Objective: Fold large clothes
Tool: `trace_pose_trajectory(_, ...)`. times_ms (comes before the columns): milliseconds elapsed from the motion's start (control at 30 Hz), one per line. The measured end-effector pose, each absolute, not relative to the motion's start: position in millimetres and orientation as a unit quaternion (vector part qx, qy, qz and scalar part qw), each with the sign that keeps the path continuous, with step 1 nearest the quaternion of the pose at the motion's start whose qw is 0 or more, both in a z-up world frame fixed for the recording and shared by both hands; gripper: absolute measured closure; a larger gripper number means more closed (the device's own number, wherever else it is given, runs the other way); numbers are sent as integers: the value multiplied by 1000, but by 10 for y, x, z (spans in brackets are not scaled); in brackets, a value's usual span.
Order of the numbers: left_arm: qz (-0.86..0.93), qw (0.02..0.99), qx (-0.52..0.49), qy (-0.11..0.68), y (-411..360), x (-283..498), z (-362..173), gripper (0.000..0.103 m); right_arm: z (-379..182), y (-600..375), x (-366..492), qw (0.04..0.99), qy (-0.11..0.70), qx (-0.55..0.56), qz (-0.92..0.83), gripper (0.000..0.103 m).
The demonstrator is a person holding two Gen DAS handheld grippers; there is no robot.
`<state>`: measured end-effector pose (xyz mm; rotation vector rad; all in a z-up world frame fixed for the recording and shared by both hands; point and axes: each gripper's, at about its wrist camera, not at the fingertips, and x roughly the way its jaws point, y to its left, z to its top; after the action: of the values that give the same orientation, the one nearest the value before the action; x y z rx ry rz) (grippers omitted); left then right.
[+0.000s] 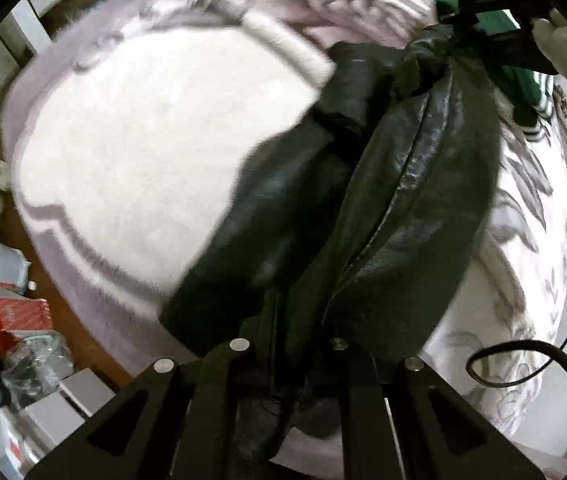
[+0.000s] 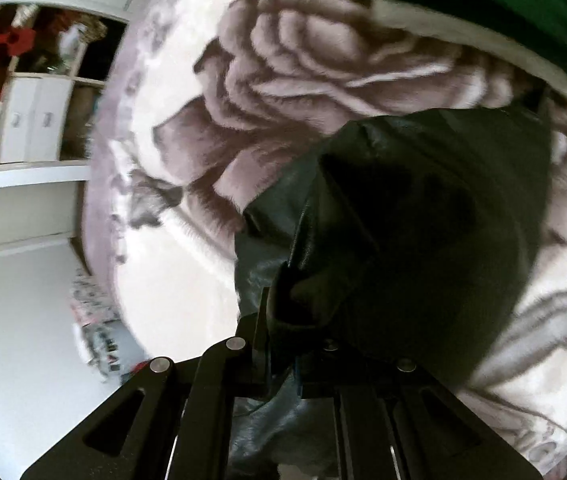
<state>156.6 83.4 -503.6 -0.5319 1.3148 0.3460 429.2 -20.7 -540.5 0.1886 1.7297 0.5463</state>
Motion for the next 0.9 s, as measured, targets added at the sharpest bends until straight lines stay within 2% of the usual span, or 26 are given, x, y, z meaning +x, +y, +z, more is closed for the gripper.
trace_pose_trajectory(133, 125, 730, -278, 612, 1146, 1636, -5409, 95, -5697, 259, 4363, 612, 762, 38, 206, 96)
trace_pose_trajectory(200, 108, 718, -302, 617, 1252, 1645, -5564, 90, -5845, 389, 4414, 602, 776, 19, 189, 95)
trace_pose_trajectory(233, 97, 709, -333, 614, 1325, 1617, -5619, 90, -5911, 409, 4432, 593, 784, 16, 182, 92)
trace_pose_trajectory(300, 79, 698, -369, 608, 1394, 1551, -5619, 88, -6022, 403, 4493, 566, 802, 42, 188, 74)
trace_pose_trajectory(333, 70, 692, -391, 603, 1431, 1499, -5598, 85, -6023, 349, 4520, 555, 804, 73, 199, 55)
trace_pose_trajectory(367, 67, 687, -405, 599, 1458, 1446, -5571, 75, -5986, 265, 4542, 544, 803, 112, 215, 40)
trace_pose_trajectory(433, 65, 683, -417, 596, 1486, 1335, -5493, 64, -5861, 71, 4537, 538, 795, 153, 234, 31)
trace_pose_trajectory(467, 69, 682, -413, 600, 1488, 1290, -5459, 49, -5786, -40, 4519, 542, 790, 160, 238, 31)
trace_pose_trajectory(500, 87, 682, -397, 609, 1494, 1238, -5423, 29, -5696, -174, 4481, 551, 783, 161, 241, 31)
trace_pose_trajectory(533, 109, 682, -375, 618, 1503, 1194, -5378, 23, -5616, -306, 4431, 560, 776, 158, 243, 31)
trace_pose_trajectory(700, 151, 679, -336, 636, 1542, 1120, -5342, 22, -5436, -961, 3939, 585, 764, 144, 230, 31)
trace_pose_trajectory(800, 167, 674, -322, 644, 1573, 1178, -5309, 22, -5548, -1317, 3651, 592, 768, 134, 202, 31)
trace_pose_trajectory(900, 173, 687, -305, 636, 1601, 1352, -5171, 23, -5713, -1678, 3517, 586, 772, 175, 171, 31)
